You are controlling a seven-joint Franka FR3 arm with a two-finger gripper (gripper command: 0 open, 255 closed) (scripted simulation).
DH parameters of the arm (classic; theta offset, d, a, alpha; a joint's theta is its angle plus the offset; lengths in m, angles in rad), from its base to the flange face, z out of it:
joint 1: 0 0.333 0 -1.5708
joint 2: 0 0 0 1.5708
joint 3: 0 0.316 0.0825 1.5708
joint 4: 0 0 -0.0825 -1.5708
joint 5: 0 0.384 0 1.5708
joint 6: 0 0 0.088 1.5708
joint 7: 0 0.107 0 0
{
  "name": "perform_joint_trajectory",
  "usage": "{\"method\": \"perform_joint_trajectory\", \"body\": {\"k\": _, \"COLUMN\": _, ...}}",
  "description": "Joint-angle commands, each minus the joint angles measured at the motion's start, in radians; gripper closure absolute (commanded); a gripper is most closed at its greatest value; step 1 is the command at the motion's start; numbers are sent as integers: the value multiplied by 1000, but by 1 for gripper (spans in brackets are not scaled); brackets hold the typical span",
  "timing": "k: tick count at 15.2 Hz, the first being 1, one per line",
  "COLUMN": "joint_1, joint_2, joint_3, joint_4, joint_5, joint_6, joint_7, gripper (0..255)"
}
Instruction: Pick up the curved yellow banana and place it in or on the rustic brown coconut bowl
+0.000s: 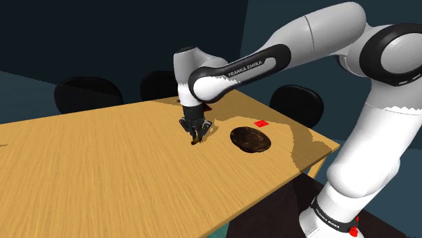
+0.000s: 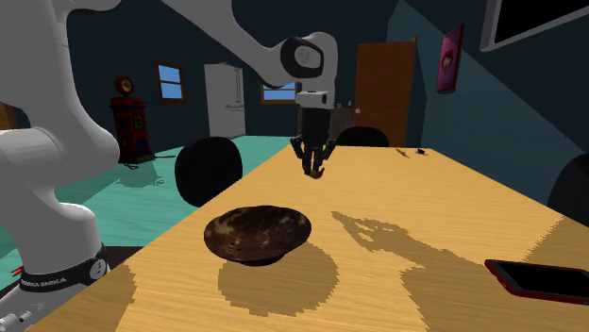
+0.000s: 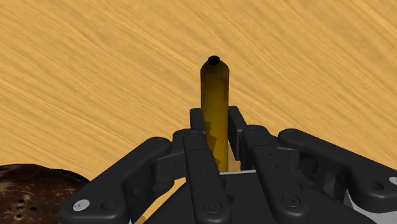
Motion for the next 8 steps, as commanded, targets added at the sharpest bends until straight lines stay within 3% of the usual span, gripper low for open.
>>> {"method": "perform_joint_trajectory", "body": {"k": 1, "joint_1": -3, "joint_2": -12, "joint_3": 1, "joint_4": 16, "joint_5": 10, "joint_6": -23, "joint_7": -10, "gripper": 255}}
{"method": "perform_joint_trajectory", "body": {"k": 8, "joint_1": -8, "joint_2": -44, "joint_3": 3, "joint_4": 77, "joint_5": 36, "joint_6": -106, "joint_7": -34, "gripper": 255}}
